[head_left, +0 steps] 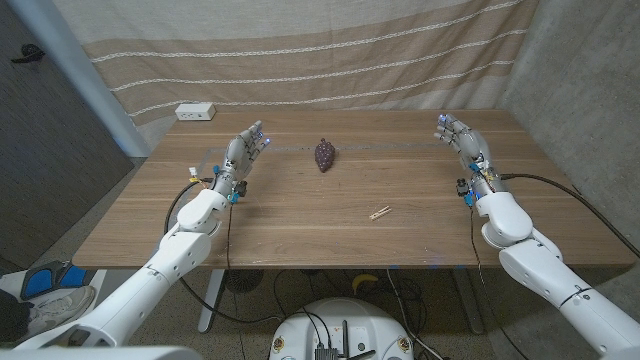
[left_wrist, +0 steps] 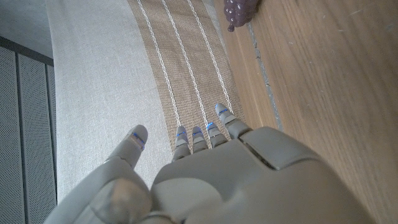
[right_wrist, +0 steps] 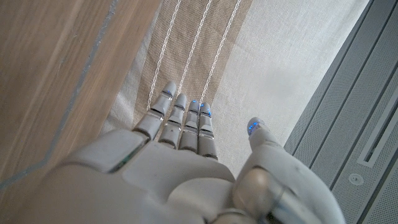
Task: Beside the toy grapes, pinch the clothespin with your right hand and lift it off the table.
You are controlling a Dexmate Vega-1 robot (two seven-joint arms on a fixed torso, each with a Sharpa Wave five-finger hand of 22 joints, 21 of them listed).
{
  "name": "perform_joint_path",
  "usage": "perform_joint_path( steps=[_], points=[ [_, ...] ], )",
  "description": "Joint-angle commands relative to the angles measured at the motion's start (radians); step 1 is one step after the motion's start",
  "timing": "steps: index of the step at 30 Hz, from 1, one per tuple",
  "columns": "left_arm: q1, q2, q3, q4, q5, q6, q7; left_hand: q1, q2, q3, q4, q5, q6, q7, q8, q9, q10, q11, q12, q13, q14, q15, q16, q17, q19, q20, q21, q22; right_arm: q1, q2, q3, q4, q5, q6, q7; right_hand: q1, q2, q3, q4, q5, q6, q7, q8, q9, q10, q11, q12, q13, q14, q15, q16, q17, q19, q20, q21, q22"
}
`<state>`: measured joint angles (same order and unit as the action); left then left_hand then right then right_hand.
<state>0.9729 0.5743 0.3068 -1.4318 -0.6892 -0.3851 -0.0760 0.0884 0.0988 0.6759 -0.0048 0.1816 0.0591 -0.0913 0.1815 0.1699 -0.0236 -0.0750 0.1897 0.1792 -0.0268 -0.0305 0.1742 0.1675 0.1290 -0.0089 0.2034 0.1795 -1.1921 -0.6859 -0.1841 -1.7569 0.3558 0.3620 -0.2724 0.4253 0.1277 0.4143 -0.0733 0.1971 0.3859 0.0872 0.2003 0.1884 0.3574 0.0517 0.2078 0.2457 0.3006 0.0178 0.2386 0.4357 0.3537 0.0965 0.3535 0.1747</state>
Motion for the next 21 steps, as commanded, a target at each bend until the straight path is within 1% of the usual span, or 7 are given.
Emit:
perform_joint_path(
  steps=[1,8,14,19,21],
  points=[
    [0.0,0.001,0.001,-0.006,-0.004,0.001,-0.006,-0.003,0.002,0.004,-0.009,0.004,0.006,-0.002,0.003,0.002,0.004,0.0,0.007,0.002,0.003,-0.043,0.004,0.001,0.004,0.008,0.006,0.001,-0.038,-0.044,0.032,-0.083,-0.073,-0.055,-0.026,0.006,-0.002,0.003,-0.01,0.006,0.0,-0.01,0.001,0.002,0.002,-0.006,0.0,0.002,0.006,-0.006,0.007,0.004,0.011,-0.003,-0.004,0.005],
    [-0.006,0.003,0.004,-0.004,0.0,0.001,-0.01,-0.002,0.002,0.004,-0.014,0.004,0.006,-0.001,0.003,0.003,0.004,0.0,0.007,0.002,0.004,-0.043,0.004,0.001,0.005,0.01,0.006,0.001,-0.057,-0.045,0.045,-0.103,-0.117,-0.063,-0.048,0.008,-0.002,0.003,-0.018,0.008,-0.002,-0.014,0.0,0.002,0.001,-0.009,-0.001,0.001,0.012,-0.011,0.01,0.004,0.016,-0.003,-0.005,0.005],
    [-0.009,-0.002,0.003,0.004,-0.009,0.0,-0.017,-0.001,0.003,0.005,-0.019,0.004,0.008,-0.002,0.002,0.003,0.004,0.0,0.007,0.002,0.004,-0.042,0.004,0.001,0.006,0.012,0.006,0.001,-0.083,-0.061,0.062,-0.147,-0.172,-0.104,-0.073,0.012,-0.002,0.004,-0.027,0.01,0.0,-0.018,0.001,0.002,0.002,-0.015,-0.001,-0.001,0.014,-0.014,0.012,0.004,0.019,-0.003,-0.006,0.005],
    [-0.007,-0.003,0.003,0.001,-0.007,0.0,-0.012,-0.001,0.004,0.006,-0.024,0.004,0.008,-0.003,0.002,0.003,0.004,0.005,0.007,0.002,0.005,-0.041,0.004,0.001,0.007,0.012,0.006,0.001,-0.102,-0.073,0.076,-0.177,-0.2,-0.129,-0.076,0.015,-0.001,0.005,-0.034,0.012,0.003,-0.021,0.002,0.003,0.006,-0.017,0.0,-0.002,0.017,-0.019,0.014,0.004,0.021,-0.005,-0.007,0.006],
    [-0.005,-0.003,0.002,0.0,-0.006,-0.003,-0.01,-0.001,0.005,0.006,-0.026,0.004,0.008,-0.004,0.002,0.003,0.004,0.004,0.006,0.002,0.005,-0.041,0.003,0.001,0.007,0.013,0.006,0.002,-0.113,-0.085,0.084,-0.198,-0.212,-0.157,-0.075,0.015,0.0,0.005,-0.035,0.012,0.003,-0.021,0.002,0.003,0.007,-0.017,0.001,-0.002,0.018,-0.019,0.015,0.004,0.023,-0.005,-0.007,0.006]
  ],
)
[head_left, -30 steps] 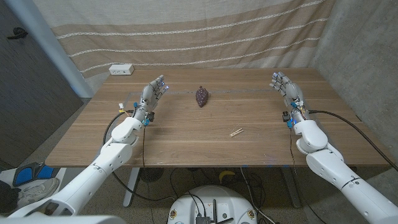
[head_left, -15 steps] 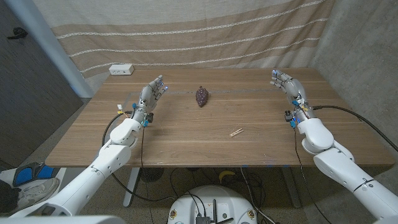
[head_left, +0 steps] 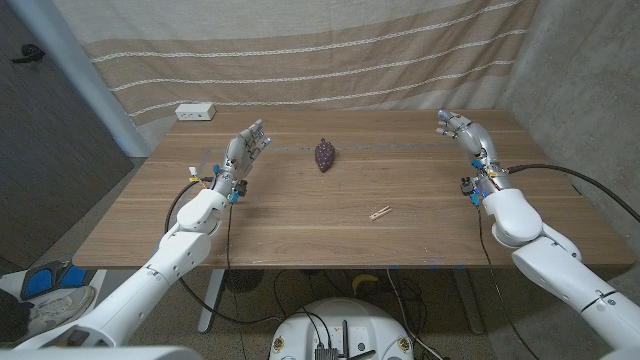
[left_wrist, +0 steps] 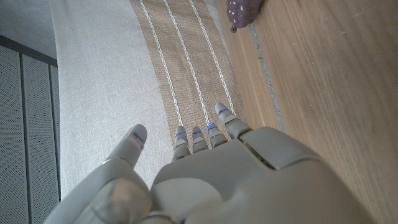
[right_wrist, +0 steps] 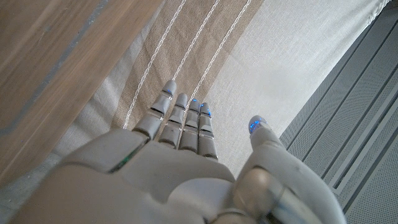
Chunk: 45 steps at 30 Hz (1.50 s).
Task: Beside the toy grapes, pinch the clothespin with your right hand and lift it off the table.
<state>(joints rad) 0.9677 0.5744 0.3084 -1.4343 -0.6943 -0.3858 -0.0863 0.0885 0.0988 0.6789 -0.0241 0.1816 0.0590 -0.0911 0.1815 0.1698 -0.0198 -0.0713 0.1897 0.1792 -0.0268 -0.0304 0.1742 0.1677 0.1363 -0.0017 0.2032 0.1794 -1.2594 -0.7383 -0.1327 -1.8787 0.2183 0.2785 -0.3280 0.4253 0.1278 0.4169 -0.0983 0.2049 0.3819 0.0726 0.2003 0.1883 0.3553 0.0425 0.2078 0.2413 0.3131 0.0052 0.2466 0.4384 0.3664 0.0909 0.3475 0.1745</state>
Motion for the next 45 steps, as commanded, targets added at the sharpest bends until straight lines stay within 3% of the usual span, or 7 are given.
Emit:
perform_joint_path(
  steps=[1,45],
  points=[
    [0.002,-0.004,-0.001,-0.001,-0.002,-0.001,0.004,-0.001,0.005,0.003,-0.008,0.004,0.008,-0.004,0.001,0.003,0.0,0.0,0.006,0.002,0.005,-0.042,0.003,0.001,0.0,0.006,0.006,0.002,-0.05,-0.037,0.037,-0.084,-0.078,-0.082,-0.017,0.016,0.0,0.002,-0.011,0.005,0.008,-0.007,0.002,0.003,0.009,-0.007,0.001,0.002,0.006,-0.007,0.007,0.002,0.011,0.0,-0.001,0.006],
    [-0.043,-0.026,0.027,0.043,0.003,0.002,-0.032,0.001,0.013,0.007,-0.033,0.003,0.024,-0.01,0.004,0.004,0.0,0.001,0.006,0.002,0.008,-0.041,0.003,0.001,0.003,0.016,0.005,0.002,-0.172,-0.116,0.144,-0.303,-0.263,-0.28,0.06,0.019,0.006,0.0,-0.036,0.012,0.038,-0.018,0.01,0.004,0.031,-0.023,0.007,-0.004,0.019,-0.022,0.019,0.006,0.028,-0.01,-0.008,0.007]
  ],
)
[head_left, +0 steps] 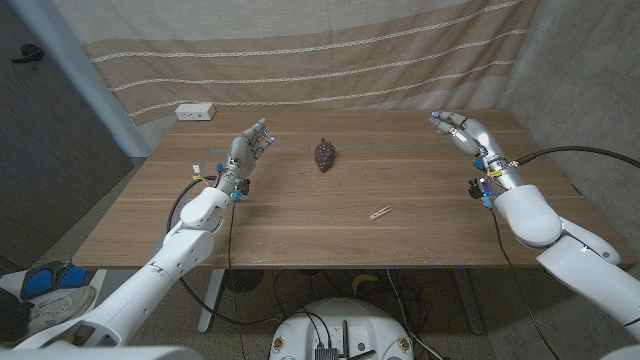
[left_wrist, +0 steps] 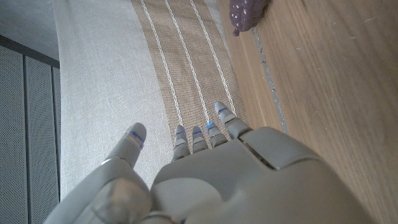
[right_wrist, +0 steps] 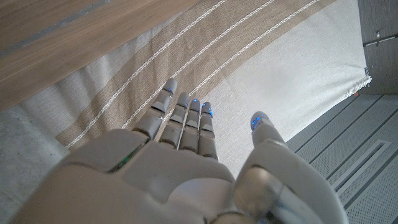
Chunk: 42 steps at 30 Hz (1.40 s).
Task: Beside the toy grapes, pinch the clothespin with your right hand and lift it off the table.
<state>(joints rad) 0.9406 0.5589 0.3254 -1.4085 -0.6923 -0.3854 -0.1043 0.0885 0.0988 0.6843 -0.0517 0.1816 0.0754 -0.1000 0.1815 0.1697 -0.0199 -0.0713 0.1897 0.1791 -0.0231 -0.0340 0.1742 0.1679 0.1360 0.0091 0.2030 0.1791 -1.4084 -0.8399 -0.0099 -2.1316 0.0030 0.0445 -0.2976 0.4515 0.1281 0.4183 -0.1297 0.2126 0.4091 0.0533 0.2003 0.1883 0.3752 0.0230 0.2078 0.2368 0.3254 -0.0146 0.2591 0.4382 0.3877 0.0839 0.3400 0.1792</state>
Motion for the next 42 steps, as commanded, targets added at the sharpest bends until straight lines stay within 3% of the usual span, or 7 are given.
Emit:
perform_joint_path(
  steps=[1,29,42],
  points=[
    [-0.016,-0.011,0.01,0.017,0.001,0.002,-0.013,0.001,0.013,0.002,-0.005,0.003,0.008,-0.001,0.004,0.005,0.0,0.001,0.006,0.002,0.004,-0.037,0.003,0.001,0.004,0.005,0.005,0.003,-0.024,-0.016,0.022,-0.053,-0.049,-0.048,0.034,-0.008,0.006,-0.002,-0.005,0.004,0.011,0.001,0.01,0.004,0.011,-0.004,0.007,0.001,0.006,-0.004,0.007,0.006,0.008,-0.003,-0.001,0.002],
    [-0.018,-0.015,0.018,0.011,0.003,0.009,-0.01,-0.002,0.017,0.003,-0.019,0.001,0.007,-0.004,0.002,0.006,-0.003,0.006,0.005,0.002,0.005,-0.033,0.003,0.001,0.004,0.011,0.004,0.003,-0.024,-0.047,0.021,-0.104,-0.112,-0.111,0.117,-0.01,0.012,-0.005,-0.014,0.007,0.029,-0.001,0.013,0.004,0.035,-0.01,0.013,-0.001,0.034,-0.013,0.024,0.012,0.028,-0.008,0.001,0.005],
    [-0.019,-0.015,0.019,0.008,0.005,0.012,-0.006,-0.005,0.017,0.003,-0.023,0.001,0.013,-0.002,0.004,0.006,-0.002,0.006,0.006,0.002,0.006,-0.033,0.004,0.002,0.004,0.013,0.004,0.003,-0.023,-0.056,-0.017,-0.151,-0.197,-0.211,0.091,0.065,0.005,0.023,-0.057,0.025,0.072,-0.03,0.024,0.004,0.055,-0.035,0.017,-0.001,0.054,-0.047,0.034,0.01,0.049,-0.017,0.003,0.008]
  ],
)
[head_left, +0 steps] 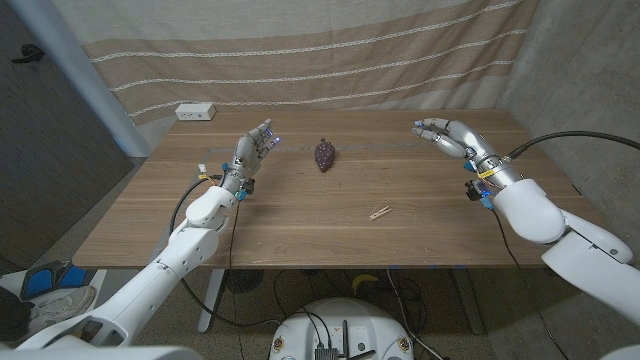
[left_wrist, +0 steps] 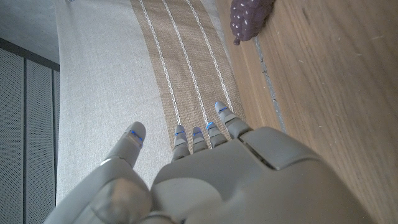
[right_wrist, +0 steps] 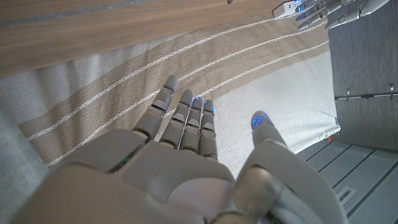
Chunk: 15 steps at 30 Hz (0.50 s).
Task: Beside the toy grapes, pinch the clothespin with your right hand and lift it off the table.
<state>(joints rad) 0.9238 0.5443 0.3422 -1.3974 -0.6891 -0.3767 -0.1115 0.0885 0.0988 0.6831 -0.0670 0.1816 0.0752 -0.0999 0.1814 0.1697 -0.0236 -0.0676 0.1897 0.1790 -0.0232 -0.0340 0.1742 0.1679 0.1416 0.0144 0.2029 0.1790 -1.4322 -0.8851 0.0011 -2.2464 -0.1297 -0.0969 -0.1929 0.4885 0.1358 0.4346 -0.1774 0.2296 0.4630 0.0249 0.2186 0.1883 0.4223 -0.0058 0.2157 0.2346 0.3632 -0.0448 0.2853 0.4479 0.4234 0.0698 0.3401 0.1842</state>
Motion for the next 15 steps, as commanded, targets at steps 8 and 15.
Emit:
perform_joint_path(
  steps=[8,15],
  points=[
    [-0.002,0.001,0.004,-0.006,0.002,0.008,0.001,-0.008,0.017,0.004,-0.008,0.001,0.019,-0.002,0.006,0.006,0.001,0.005,0.006,0.002,0.006,-0.033,0.004,0.003,-0.001,0.009,0.004,0.003,0.0,-0.026,-0.061,-0.071,-0.143,-0.144,-0.032,0.071,-0.023,0.015,-0.018,0.014,0.036,-0.019,0.01,0.004,0.011,-0.015,0.009,0.003,0.016,-0.031,0.008,-0.002,0.025,-0.007,0.005,0.003],
    [0.001,0.002,0.005,-0.013,0.003,0.01,0.004,-0.009,0.017,0.004,-0.009,0.0,0.023,-0.001,0.007,0.006,0.002,0.004,0.006,0.003,0.008,-0.033,0.005,0.003,0.0,0.011,0.005,0.003,-0.004,-0.04,-0.079,-0.107,-0.182,-0.221,-0.023,0.135,-0.039,0.032,-0.023,0.019,0.054,-0.032,0.014,0.004,0.013,-0.023,0.008,0.004,0.013,-0.047,0.007,-0.006,0.03,-0.011,0.004,0.003]
  ],
)
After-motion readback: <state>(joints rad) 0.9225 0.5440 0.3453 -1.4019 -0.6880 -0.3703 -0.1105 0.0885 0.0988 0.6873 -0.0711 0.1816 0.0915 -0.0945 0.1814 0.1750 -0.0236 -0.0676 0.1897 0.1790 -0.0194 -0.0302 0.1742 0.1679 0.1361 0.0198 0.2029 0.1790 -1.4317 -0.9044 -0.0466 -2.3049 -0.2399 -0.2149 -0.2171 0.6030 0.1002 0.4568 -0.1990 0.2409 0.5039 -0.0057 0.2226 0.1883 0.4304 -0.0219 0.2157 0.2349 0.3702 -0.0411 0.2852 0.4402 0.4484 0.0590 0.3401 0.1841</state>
